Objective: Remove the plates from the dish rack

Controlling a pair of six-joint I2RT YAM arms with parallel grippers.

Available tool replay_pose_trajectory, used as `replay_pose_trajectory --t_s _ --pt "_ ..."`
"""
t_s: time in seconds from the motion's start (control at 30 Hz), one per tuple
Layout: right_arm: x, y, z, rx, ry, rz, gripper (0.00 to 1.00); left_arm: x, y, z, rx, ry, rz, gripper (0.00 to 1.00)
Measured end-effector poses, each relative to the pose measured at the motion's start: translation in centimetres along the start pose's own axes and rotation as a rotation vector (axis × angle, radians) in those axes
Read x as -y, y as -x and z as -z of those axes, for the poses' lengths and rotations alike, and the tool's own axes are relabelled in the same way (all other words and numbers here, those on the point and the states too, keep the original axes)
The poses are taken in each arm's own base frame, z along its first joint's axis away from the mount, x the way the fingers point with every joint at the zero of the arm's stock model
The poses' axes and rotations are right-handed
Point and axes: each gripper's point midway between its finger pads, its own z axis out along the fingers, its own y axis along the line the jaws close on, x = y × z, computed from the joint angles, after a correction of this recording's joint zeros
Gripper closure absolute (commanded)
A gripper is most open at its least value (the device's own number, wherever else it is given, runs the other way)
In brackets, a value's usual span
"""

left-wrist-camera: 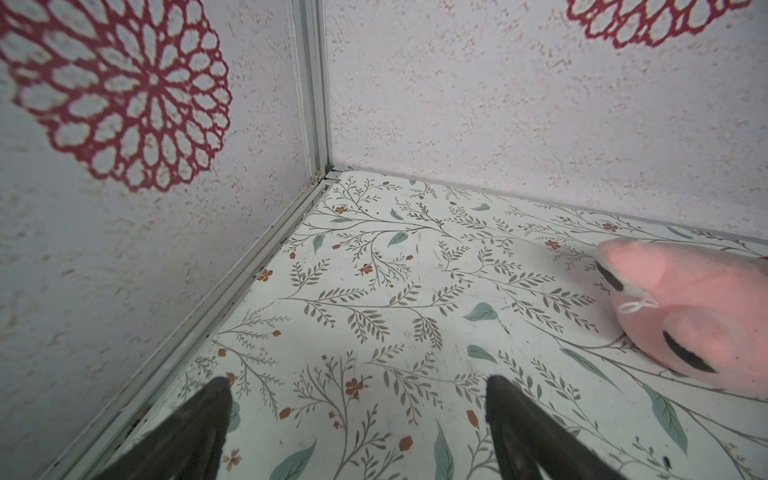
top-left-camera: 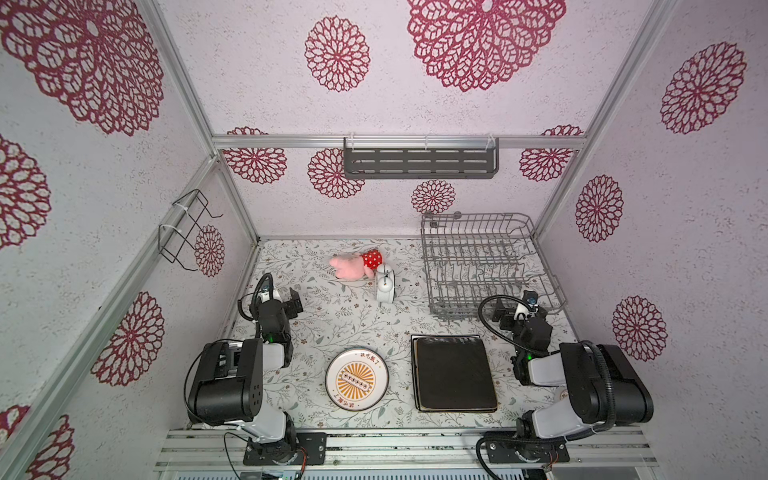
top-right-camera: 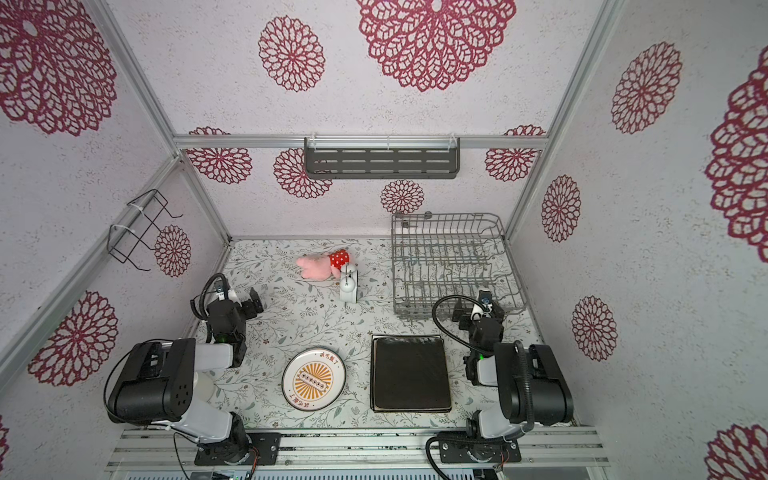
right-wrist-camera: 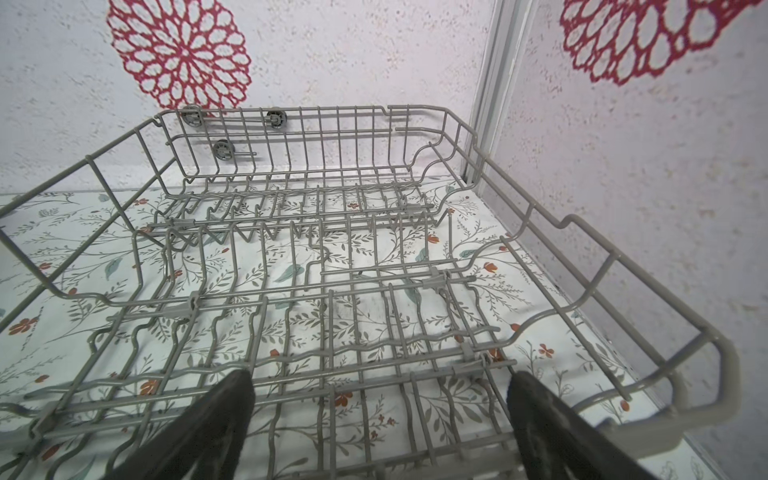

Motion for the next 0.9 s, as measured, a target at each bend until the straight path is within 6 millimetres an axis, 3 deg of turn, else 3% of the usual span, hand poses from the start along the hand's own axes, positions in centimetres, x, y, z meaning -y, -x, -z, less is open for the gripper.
replay_pose_trajectory --t_s 0.9 --pt "0.05 0.11 -0.34 -0.004 0.0 -0.001 0.01 0.17 0.0 0.03 0.0 -0.003 -0.002 0.03"
